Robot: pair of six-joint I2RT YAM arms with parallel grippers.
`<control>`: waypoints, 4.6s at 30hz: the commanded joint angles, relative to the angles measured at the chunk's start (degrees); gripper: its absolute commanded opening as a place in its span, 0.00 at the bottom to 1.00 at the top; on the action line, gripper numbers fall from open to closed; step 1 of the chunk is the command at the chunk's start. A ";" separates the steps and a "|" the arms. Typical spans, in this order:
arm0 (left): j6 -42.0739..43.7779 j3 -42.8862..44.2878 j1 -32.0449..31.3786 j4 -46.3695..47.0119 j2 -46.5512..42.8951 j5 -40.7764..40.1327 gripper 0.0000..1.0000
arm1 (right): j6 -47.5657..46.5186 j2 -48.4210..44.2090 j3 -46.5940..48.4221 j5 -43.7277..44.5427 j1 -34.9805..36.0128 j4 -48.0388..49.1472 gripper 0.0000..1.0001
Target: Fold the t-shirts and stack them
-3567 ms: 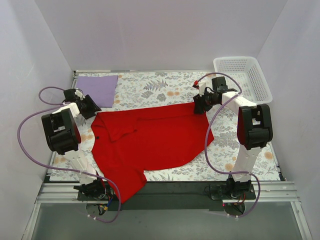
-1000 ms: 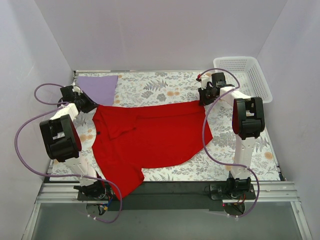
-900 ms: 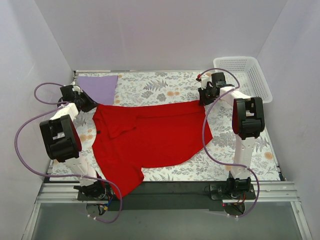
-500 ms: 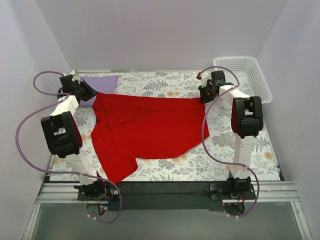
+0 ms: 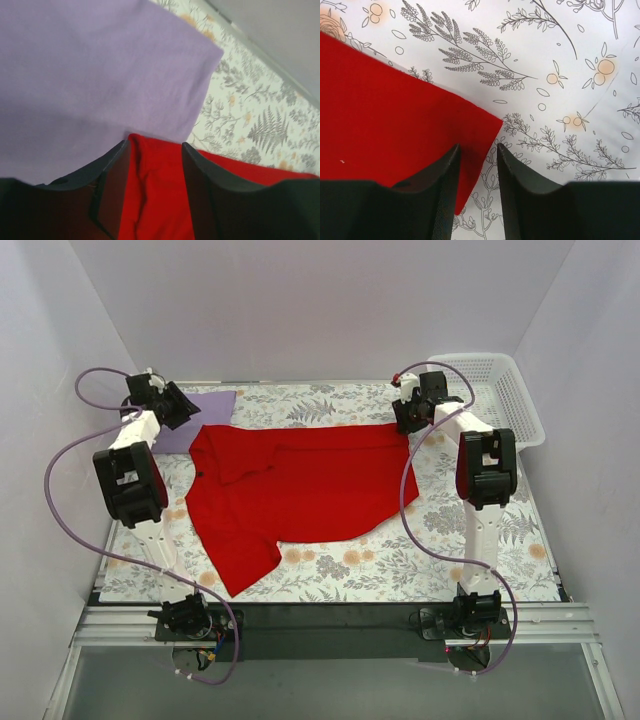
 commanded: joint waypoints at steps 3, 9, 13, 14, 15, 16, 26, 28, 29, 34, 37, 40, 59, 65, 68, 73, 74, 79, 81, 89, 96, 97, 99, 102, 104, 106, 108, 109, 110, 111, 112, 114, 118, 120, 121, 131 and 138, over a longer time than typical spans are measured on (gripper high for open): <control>0.49 0.50 -0.02 -0.75 -12.39 -3.88 0.48 | -2.79 -9.54 0.03 -0.16 2.31 1.13 0.51; -4.41 -19.27 1.99 8.02 -29.09 4.96 0.91 | -7.44 -20.95 -7.26 -4.46 4.16 0.25 0.66; -10.92 -31.50 3.41 9.98 -37.26 18.05 0.86 | -17.27 -31.95 -16.30 -22.41 4.25 -8.15 0.71; -11.98 -36.13 3.32 9.27 -38.76 19.58 0.83 | -20.95 -34.32 -21.02 -27.01 4.25 -11.06 0.71; -12.68 -38.35 2.80 8.66 -40.43 20.72 0.80 | -27.51 -39.13 -23.42 -31.06 4.25 -13.53 0.71; -13.04 -40.98 2.36 7.43 -44.28 22.21 0.78 | -30.80 -41.70 -26.58 -37.71 4.34 -16.07 0.71; -8.30 -57.70 -8.36 -11.28 -74.36 16.61 0.74 | -28.56 -63.35 -56.22 -27.16 3.20 -15.67 0.71; -6.19 -58.59 -9.24 -15.23 -76.65 14.94 0.73 | -23.04 -61.68 -57.98 -23.56 1.79 -12.59 0.65; -5.84 -58.76 -9.68 -15.95 -77.01 14.76 0.71 | -22.40 -60.89 -57.81 -23.63 1.09 -12.50 0.64; -3.55 -56.13 -10.21 -20.69 -78.67 13.09 0.71 | -21.34 -56.58 -55.61 -22.67 -1.46 -11.97 0.59; -3.11 -57.53 -10.21 -20.44 -79.82 14.74 0.71 | -20.64 -54.13 -54.12 -22.22 -1.73 -11.70 0.60; -3.11 -57.88 -10.39 -19.65 -81.22 16.25 0.71 | -16.78 -49.74 -49.82 -21.70 -2.08 -11.79 0.59; -3.29 -58.94 -10.39 -17.89 -83.43 18.19 0.71 | -8.68 -36.72 -45.51 -22.66 -5.86 -8.10 0.43; -3.20 -58.94 -10.39 -17.98 -83.25 18.27 0.71 | -8.59 -33.82 -44.28 -22.49 -5.86 -8.10 0.41; -3.29 -59.03 -10.39 -17.89 -83.25 18.27 0.71 | -8.50 -33.47 -44.19 -23.10 -5.77 -8.19 0.40; -3.20 -59.12 -10.39 -17.80 -83.16 18.45 0.71 | -8.59 -32.67 -44.01 -23.80 -5.68 -8.28 0.34; -3.11 -59.12 -10.30 -17.89 -83.07 18.54 0.71 | -8.59 -32.59 -43.92 -23.81 -5.68 -8.28 0.34; -3.20 -59.12 -10.39 -17.63 -82.64 18.89 0.71 | -8.07 -31.53 -42.96 -23.81 -5.60 -8.19 0.33; -3.02 -59.20 -10.39 -17.71 -82.46 19.06 0.71 | -7.98 -31.18 -42.61 -23.72 -5.60 -8.28 0.33; -2.94 -59.38 -10.83 -17.54 -81.32 19.77 0.71 | -8.06 -31.35 -42.34 -23.89 -5.42 -8.45 0.04; -9.86 -59.82 -11.71 -19.64 -79.38 19.68 0.70 | -9.47 -35.39 -43.30 -26.09 -5.59 -8.72 0.01; -11.71 -60.52 -11.79 -19.82 -79.47 20.03 0.69 | -10.17 -36.27 -43.48 -26.35 -5.60 -8.89 0.01; -15.57 -62.18 -12.32 -21.66 -79.56 20.56 0.68 | -10.79 -37.15 -43.74 -26.88 -5.86 -9.15 0.01; -18.39 -61.67 -13.72 -26.30 -78.86 18.37 0.68 | -11.32 -37.51 -43.75 -27.32 -5.95 -9.42 0.01; -18.23 -60.09 -14.52 -28.86 -78.16 17.57 0.68 | -11.40 -37.51 -43.57 -27.67 -5.95 -9.59 0.01; -17.53 -55.98 -17.93 -33.52 -76.84 14.42 0.68 | -11.40 -37.68 -43.57 -27.94 -5.95 -9.68 0.01; -17.35 -53.85 -19.52 -36.59 -75.70 11.52 0.68 | -11.40 -37.94 -43.66 -28.29 -5.95 -9.77 0.01; -17.35 -52.45 -20.83 -37.39 -74.21 10.81 0.69 | -11.40 -38.29 -43.66 -28.46 -5.95 -9.77 0.01; -17.44 -52.09 -21.46 -38.79 -73.50 9.58 0.69 | -11.40 -38.47 -43.83 -28.55 -5.95 -9.77 0.01; -17.35 -51.91 -21.90 -39.24 -72.80 8.88 0.69 | -11.40 -38.47 -43.83 -28.64 -5.95 -9.77 0.01; -18.39 -52.78 -23.03 -39.42 -72.36 8.96 0.69 | -11.32 -38.73 -44.01 -28.64 -5.95 -9.86 0.01; -19.72 -54.28 -23.92 -39.69 -72.18 9.30 0.69 | -11.40 -39.09 -44.27 -28.73 -5.95 -9.77 0.01; -22.36 -56.74 -27.69 -41.53 -72.70 8.08 0.70 | -11.40 -39.53 -44.45 -29.25 -5.95 -9.77 0.01; -23.50 -56.66 -28.58 -43.20 -72.53 7.46 0.71 | -11.40 -39.62 -44.45 -29.43 -5.95 -9.86 0.01; -23.59 -56.39 -28.93 -43.64 -72.44 7.55 0.71 | -11.40 -39.62 -44.45 -29.43 -5.95 -9.86 0.01; -24.03 -55.60 -30.60 -43.81 -69.10 8.26 0.71 | -11.58 -39.79 -44.63 -29.69 -5.95 -9.95 0.01; -24.29 -55.51 -31.48 -44.70 -68.92 7.55 0.71 | -11.67 -39.44 -44.71 -29.61 -5.95 -9.95 0.01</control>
